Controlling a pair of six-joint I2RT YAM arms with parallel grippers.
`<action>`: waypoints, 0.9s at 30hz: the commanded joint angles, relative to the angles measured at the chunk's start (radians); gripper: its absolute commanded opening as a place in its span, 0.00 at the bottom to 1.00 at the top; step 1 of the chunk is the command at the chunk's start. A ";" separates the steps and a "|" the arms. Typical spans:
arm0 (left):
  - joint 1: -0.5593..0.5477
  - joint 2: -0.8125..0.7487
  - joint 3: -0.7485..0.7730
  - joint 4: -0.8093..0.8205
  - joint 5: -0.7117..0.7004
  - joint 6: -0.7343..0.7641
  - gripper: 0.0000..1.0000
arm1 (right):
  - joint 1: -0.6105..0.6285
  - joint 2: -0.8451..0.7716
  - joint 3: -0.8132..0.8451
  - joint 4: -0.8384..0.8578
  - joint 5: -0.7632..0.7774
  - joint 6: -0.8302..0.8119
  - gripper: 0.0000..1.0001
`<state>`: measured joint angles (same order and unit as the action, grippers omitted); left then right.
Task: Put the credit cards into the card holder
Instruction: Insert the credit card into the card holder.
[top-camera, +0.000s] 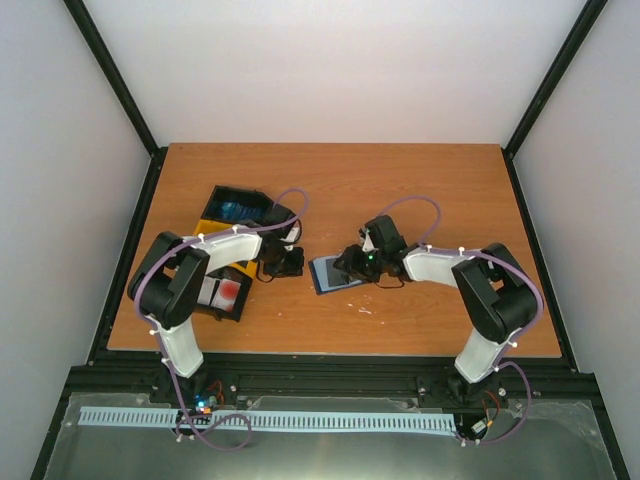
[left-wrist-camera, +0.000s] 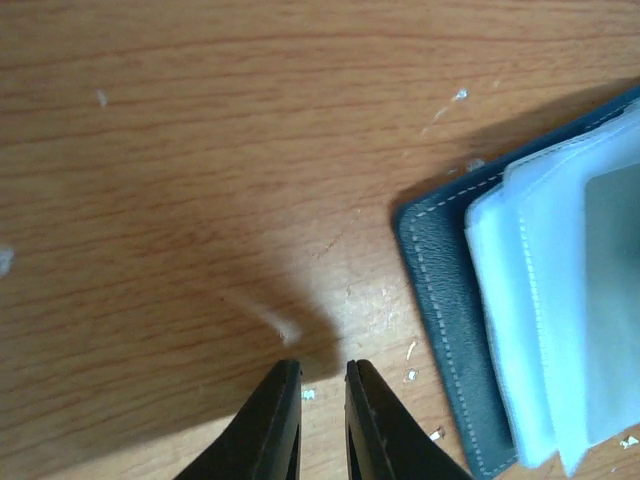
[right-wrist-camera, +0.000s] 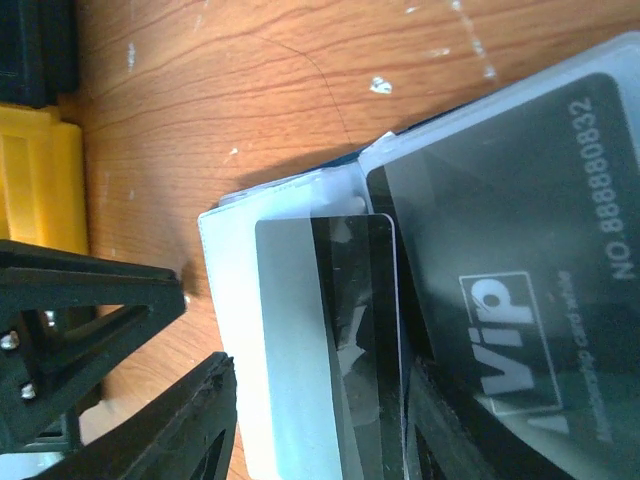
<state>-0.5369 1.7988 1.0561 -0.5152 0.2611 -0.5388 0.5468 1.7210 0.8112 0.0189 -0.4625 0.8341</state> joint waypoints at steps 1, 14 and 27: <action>-0.001 -0.036 0.039 -0.026 -0.026 0.002 0.15 | 0.004 -0.031 0.046 -0.196 0.102 -0.053 0.47; -0.002 -0.034 0.045 0.023 0.061 -0.011 0.23 | 0.058 0.006 0.217 -0.454 0.298 -0.126 0.49; -0.001 -0.004 -0.013 0.055 0.133 -0.019 0.24 | 0.062 0.094 0.227 -0.376 0.200 -0.147 0.44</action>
<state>-0.5369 1.7939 1.0466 -0.4789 0.3580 -0.5552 0.5995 1.7683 1.0264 -0.3733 -0.2398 0.7017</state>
